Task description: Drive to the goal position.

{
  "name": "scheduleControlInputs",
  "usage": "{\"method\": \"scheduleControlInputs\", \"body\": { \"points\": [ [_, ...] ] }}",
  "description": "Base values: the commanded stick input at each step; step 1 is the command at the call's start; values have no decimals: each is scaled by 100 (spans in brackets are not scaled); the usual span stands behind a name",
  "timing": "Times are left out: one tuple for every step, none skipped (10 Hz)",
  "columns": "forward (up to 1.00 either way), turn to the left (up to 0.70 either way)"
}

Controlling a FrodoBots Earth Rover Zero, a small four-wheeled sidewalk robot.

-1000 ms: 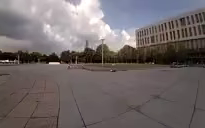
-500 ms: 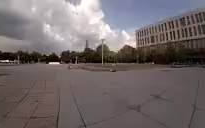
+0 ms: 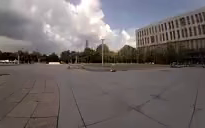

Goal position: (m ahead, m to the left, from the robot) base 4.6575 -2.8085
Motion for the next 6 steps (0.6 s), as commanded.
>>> {"method": "scheduleControlInputs", "body": {
  "points": [
    [45,0],
    [45,0],
    [45,0],
    [45,0],
    [45,0],
    [66,0]
  ]
}}
